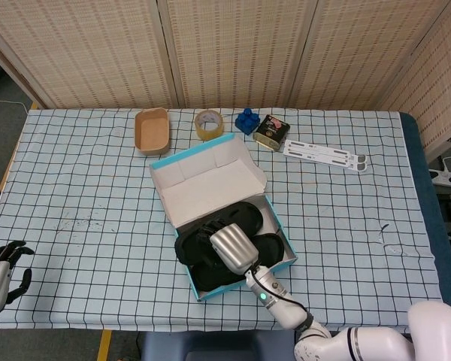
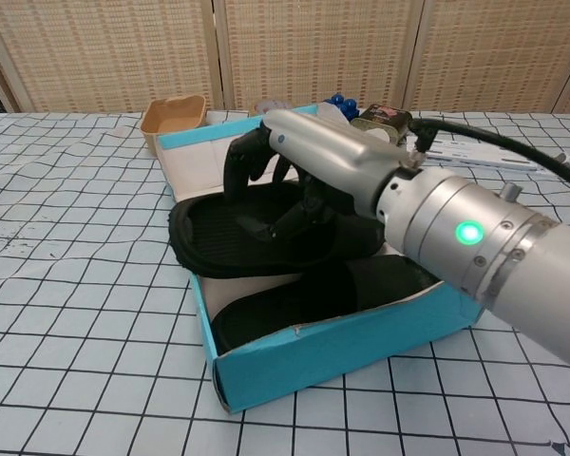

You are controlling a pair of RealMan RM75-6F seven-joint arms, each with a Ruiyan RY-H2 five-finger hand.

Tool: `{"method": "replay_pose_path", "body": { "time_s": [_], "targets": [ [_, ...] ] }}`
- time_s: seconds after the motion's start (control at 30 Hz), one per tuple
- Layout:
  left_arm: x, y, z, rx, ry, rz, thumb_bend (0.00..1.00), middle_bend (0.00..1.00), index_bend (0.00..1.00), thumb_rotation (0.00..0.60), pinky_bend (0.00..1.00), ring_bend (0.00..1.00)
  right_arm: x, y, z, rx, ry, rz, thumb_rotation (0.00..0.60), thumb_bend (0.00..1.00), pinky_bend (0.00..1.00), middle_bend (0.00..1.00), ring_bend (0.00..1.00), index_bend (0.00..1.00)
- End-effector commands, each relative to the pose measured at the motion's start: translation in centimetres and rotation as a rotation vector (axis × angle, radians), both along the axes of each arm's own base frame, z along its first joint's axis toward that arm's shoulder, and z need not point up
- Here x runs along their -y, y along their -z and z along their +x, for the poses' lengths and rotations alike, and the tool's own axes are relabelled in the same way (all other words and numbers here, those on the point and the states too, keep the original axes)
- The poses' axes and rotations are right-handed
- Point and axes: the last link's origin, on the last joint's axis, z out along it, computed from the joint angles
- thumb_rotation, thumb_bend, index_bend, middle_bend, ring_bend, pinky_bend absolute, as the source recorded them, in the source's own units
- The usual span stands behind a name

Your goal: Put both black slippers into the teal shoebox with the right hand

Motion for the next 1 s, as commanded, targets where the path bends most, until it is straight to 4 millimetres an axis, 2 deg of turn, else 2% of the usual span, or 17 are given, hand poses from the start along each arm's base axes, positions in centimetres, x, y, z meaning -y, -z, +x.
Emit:
{"method": "replay_pose_path", "body": {
  "time_s": [0.03,0.13,0.33,1.0],
  "targets": [
    [0.0,0.0,0.0,0.002,0.003,0.001,0.49,0.22,0.35,0.6,0.48,0.24,-0.1,1.6,0.5,0.002,-0.023,0.002,0.6,0.61,0.51,0.57,0.49,0.73],
    [0.0,0.0,0.1,0.002,0.005,0.0,0.49,0.22,0.35,0.6,0.48,0.24,0.3,2.8,0.3,-0.016,-0.024,-0.013,0.6,0.64,0.54,0.59,0.52,0.76],
    [0.0,-0.1,0.0,0.007,0.004,0.001,0.49,0.22,0.35,0.6,0.48,0.24,1.2,4.3,-0.8,-0.061,-0.027,-0.038,0.6,0.64,0.54,0.6,0.52,0.77],
    [0.0,0.0,0.1,0.004,0.005,-0.004,0.49,0.23,0.35,0.6,0.48,0.24,3.3,6.7,-6.5,-0.18,0.066,0.021,0.6,0.64,0.54,0.6,0.52,0.77]
  ]
}}
